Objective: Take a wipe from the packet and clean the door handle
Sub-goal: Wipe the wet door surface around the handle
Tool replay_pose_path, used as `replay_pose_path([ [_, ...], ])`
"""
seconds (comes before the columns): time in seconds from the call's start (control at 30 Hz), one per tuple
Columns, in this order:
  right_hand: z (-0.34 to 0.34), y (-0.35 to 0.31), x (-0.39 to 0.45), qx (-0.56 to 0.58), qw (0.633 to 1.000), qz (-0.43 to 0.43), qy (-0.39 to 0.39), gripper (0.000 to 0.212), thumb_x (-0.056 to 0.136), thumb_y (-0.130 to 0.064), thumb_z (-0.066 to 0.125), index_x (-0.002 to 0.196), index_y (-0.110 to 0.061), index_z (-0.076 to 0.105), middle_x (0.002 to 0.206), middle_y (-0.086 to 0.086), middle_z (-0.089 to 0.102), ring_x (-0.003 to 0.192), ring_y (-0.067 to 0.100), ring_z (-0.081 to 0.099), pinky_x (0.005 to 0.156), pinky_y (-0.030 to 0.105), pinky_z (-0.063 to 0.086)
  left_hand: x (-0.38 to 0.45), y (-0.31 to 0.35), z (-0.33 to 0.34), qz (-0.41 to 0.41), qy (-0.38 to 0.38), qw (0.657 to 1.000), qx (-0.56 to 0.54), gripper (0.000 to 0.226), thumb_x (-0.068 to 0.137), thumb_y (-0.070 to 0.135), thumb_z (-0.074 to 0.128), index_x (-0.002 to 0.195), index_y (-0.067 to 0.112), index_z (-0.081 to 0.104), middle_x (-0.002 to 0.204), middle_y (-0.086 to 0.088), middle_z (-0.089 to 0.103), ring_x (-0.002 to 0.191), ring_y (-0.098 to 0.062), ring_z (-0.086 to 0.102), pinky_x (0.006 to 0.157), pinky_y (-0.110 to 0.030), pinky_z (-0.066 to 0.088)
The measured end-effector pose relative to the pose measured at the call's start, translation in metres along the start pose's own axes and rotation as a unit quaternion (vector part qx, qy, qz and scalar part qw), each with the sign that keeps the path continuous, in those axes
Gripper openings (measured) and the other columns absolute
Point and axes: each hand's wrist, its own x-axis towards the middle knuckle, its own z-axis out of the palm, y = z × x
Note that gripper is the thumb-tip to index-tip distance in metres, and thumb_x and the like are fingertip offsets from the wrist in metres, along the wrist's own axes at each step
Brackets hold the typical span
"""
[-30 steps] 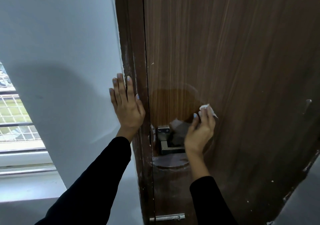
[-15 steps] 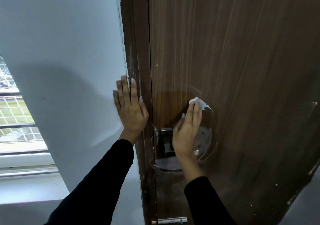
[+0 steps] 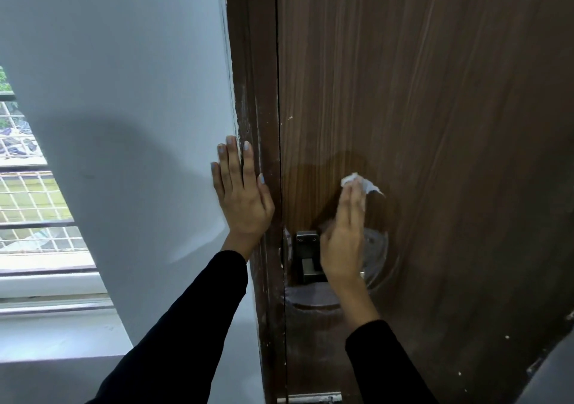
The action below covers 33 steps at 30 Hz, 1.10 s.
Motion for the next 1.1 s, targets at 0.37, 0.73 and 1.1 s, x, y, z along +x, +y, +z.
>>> replay_pose_path([
  [0.37, 0.001, 0.015, -0.025, 0.008, 0.998, -0.053, -0.012, 0.037, 0.070, 0.012, 0.070, 0.105, -0.001, 0.067, 0.110, 0.018, 0.063, 0.105, 0.025, 0.053, 0.091, 0.036, 0.049, -0.005, -0.002, 0.002, -0.001, -0.005, 1.000, 0.001, 0.058, 0.095, 0.023, 0.035, 0.149, 0.011, 0.019, 0.154, -0.019, 0.024, 0.146, -0.029, 0.011, 0.120, -0.041, 0.006],
  [0.73, 0.003, 0.006, -0.021, 0.065, 0.997, -0.035, -0.016, 0.024, 0.073, 0.007, 0.070, 0.095, -0.002, 0.069, 0.097, 0.013, 0.066, 0.091, 0.023, 0.061, 0.085, 0.031, 0.052, -0.006, -0.003, 0.000, 0.002, -0.011, 1.000, -0.008, 0.056, 0.095, 0.022, 0.034, 0.148, 0.010, 0.021, 0.153, -0.020, 0.026, 0.145, -0.030, 0.014, 0.119, -0.043, 0.009],
  [1.1, 0.022, -0.028, -0.042, 0.013, 0.992, -0.100, -0.078, 0.025, 0.071, 0.009, 0.072, 0.096, 0.005, 0.069, 0.099, 0.018, 0.067, 0.090, 0.028, 0.066, 0.080, 0.035, 0.057, -0.007, -0.004, 0.001, 0.011, -0.004, 1.000, -0.018, 0.055, 0.096, 0.022, 0.031, 0.149, 0.010, 0.020, 0.153, -0.020, 0.027, 0.146, -0.030, 0.015, 0.119, -0.044, 0.011],
])
